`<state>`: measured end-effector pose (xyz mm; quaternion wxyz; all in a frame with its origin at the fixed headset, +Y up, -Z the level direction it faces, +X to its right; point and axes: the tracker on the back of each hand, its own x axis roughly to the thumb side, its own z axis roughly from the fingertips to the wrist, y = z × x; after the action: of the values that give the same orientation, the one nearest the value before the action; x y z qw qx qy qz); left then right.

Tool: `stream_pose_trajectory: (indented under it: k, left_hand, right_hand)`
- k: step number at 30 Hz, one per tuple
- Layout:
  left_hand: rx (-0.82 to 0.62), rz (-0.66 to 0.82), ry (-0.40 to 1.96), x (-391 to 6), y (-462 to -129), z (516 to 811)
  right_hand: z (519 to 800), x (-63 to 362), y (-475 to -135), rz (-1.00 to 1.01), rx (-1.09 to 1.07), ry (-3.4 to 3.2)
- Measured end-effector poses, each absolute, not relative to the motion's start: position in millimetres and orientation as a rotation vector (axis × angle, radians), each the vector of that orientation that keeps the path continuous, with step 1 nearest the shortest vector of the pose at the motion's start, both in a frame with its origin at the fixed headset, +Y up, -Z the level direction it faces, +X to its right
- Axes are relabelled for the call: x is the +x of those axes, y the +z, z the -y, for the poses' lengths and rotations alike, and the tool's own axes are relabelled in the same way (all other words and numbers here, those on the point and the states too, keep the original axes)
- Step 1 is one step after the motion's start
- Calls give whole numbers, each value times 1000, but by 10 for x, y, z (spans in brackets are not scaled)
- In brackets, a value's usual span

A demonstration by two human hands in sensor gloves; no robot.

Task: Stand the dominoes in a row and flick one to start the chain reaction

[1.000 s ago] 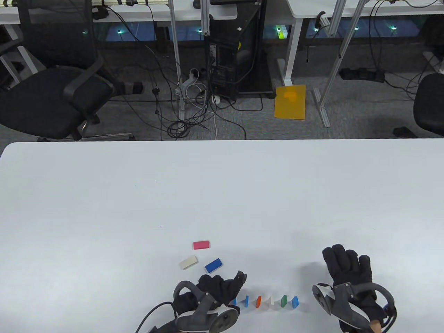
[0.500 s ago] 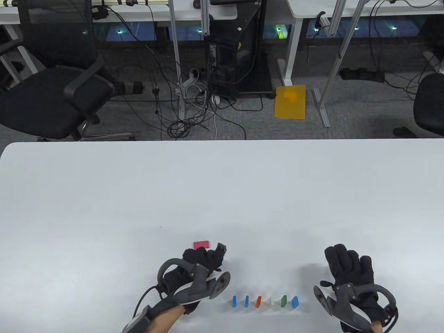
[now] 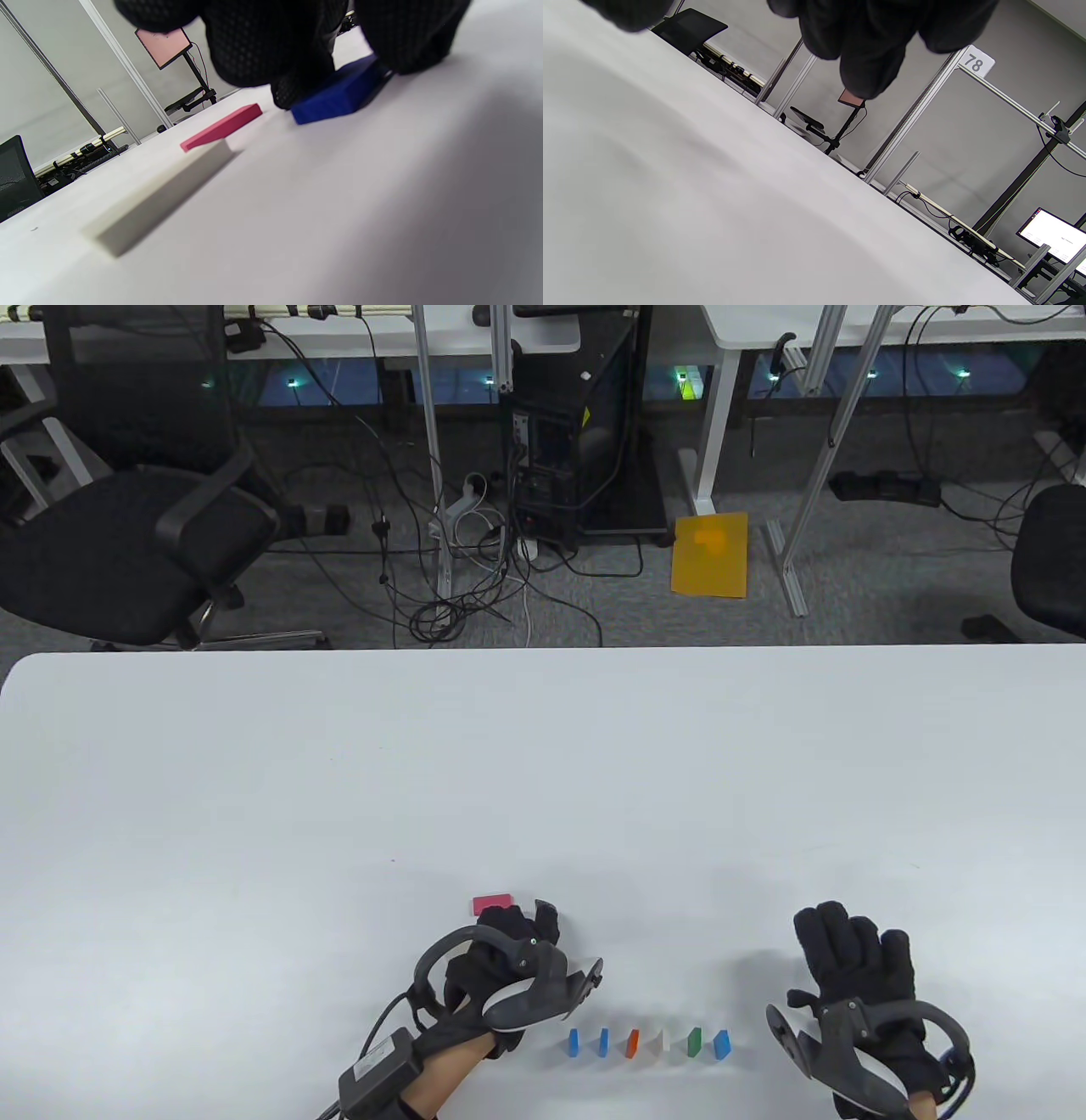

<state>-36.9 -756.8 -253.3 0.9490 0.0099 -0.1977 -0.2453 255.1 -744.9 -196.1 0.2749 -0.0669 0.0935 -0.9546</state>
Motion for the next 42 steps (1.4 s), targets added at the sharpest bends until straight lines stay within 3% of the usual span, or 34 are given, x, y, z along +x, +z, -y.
stream_pose_trajectory:
  k: [11, 26, 34, 42]
  left_hand:
    - [10, 406, -435, -482, -2557, 7515]
    - [51, 465, -240, -749, -2096, 7106]
    - [36, 575, -112, -771, -1866, 7188]
    - [45, 626, -137, -708, -1824, 7302]
  right_hand:
    - [7449, 2550, -1956, -251, -179, -2566]
    - [7472, 2566, -1958, -233, -176, -2595]
    - [7486, 2577, -1955, -206, -170, -2595]
    - [7482, 2575, -1961, -189, -173, -2595]
